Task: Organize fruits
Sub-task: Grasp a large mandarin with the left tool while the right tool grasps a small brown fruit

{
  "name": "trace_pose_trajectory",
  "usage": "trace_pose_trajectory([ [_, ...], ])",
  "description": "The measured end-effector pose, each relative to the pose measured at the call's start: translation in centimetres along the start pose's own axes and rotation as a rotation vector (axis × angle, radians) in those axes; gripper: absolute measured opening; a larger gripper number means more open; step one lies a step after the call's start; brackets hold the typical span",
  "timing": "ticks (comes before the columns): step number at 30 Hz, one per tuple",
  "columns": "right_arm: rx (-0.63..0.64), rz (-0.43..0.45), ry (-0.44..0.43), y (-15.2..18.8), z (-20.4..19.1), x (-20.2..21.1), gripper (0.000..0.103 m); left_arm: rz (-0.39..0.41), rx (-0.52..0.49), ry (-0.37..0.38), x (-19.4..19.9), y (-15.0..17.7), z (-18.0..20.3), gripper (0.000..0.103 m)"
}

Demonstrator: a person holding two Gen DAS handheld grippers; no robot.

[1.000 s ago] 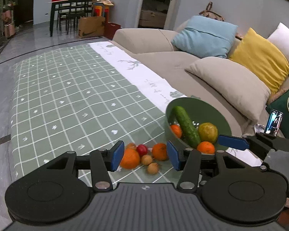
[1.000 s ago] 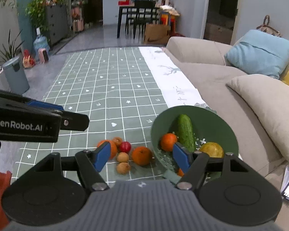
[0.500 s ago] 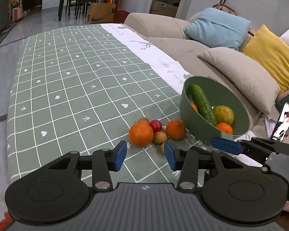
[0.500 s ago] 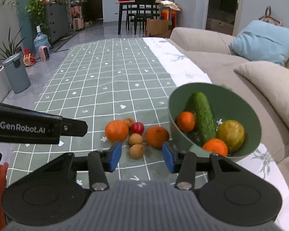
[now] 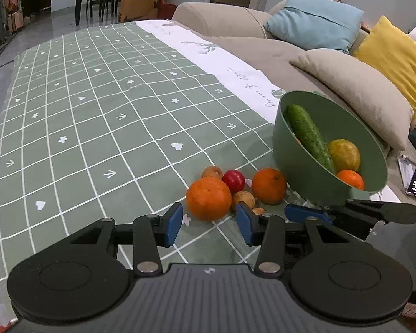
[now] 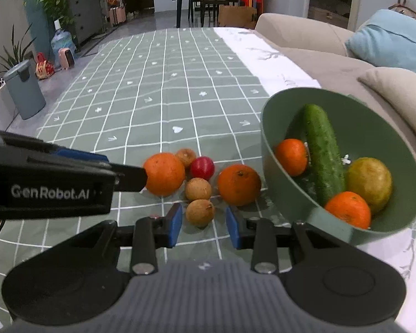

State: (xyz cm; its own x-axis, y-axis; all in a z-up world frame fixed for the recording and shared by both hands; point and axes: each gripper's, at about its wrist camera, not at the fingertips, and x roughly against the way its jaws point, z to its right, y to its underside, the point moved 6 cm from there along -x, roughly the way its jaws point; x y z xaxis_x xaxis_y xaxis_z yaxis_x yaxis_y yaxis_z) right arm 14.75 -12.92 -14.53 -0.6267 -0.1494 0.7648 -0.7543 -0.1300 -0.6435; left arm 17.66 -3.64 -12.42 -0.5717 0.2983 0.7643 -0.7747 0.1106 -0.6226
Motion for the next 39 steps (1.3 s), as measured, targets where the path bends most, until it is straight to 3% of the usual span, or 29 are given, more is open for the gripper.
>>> trace_pose_trajectory([
  [7,-0.012,-0.028,-0.037,-0.1,0.1,-1.7,0.031,-0.026,-0.048,-0.004,-2.2,0.0,0.2,0.053],
  [11,-0.02,-0.044,-0.053,0.0,0.1,-2.5,0.031,-0.038,-0.047,0.007,-3.1,-0.1,0.3,0.054],
  [15,-0.033,-0.051,-0.06,0.2,0.3,-2.7,0.023,-0.051,-0.039,0.005,-3.9,-0.1,0.1,0.054],
  [22,-0.03,-0.061,-0.069,0.4,0.6,-2.6,0.023,-0.05,-0.043,0.008,-4.5,-0.4,0.1,0.055],
  [25,-0.029,-0.062,-0.07,0.5,0.7,-2.6,0.023,-0.053,-0.04,0.021,-4.7,-0.5,0.1,0.051],
  [35,0.003,-0.061,-0.064,0.2,0.2,-1.6,0.023,-0.064,-0.009,0.014,-3.0,0.2,0.2,0.048],
  [39,0.004,-0.063,-0.072,0.3,0.0,-0.5,0.023,-0.059,0.053,0.029,-1.0,0.9,0.1,0.048],
])
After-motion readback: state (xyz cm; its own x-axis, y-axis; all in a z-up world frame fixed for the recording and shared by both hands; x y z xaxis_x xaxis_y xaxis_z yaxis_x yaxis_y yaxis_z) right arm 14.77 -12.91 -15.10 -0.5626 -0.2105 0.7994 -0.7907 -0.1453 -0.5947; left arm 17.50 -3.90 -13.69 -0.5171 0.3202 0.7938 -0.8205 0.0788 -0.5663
